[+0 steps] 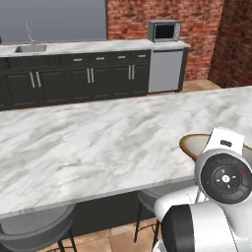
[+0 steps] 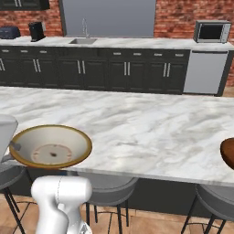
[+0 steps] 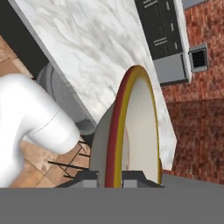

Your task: Pick up the bowls from the cabinet and place each bowl in front of a stool on the dining counter.

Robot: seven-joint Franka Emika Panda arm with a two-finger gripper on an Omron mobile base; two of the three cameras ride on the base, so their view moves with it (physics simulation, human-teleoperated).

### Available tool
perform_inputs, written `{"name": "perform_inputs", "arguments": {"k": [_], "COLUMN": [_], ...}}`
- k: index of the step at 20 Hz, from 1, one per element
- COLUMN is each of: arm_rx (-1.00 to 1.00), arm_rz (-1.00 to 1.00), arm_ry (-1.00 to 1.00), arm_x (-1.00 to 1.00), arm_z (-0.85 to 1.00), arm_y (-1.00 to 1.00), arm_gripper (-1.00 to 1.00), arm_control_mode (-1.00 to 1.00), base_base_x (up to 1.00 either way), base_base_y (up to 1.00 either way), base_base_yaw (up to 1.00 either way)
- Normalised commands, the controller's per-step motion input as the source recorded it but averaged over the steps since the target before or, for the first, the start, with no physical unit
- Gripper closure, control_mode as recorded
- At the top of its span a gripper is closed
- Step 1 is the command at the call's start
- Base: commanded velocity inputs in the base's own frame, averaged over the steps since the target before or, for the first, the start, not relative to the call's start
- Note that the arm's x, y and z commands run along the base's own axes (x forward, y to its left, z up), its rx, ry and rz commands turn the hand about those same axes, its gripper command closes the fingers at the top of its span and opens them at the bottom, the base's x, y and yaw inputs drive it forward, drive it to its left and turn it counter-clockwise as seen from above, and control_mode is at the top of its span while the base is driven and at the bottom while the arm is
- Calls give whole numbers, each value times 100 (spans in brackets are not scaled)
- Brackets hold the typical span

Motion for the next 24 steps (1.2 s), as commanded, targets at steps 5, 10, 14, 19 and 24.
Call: {"name": "perform_inputs", "arguments": {"k": [5, 10, 14, 19, 24], "arm_rx": [0, -5, -11, -5, 4], "arm_rz": [-21, -43, -59, -52, -26], "arm_ry": [1, 8, 6, 1, -1], "arm_x": [95, 100, 100, 100, 82], "arm_z": [-2, -6, -39, -55, -48], "arm_y": [35, 27, 14, 0, 0], "arm_gripper": [100, 100, 100, 100, 100], "arm_control_mode": [-100, -100, -100, -100, -100], "base_base_x": [0, 0, 0, 0, 0], "base_base_y": [0, 0, 0, 0, 0], "base_base_yaw": [0, 0, 0, 0, 0]}}
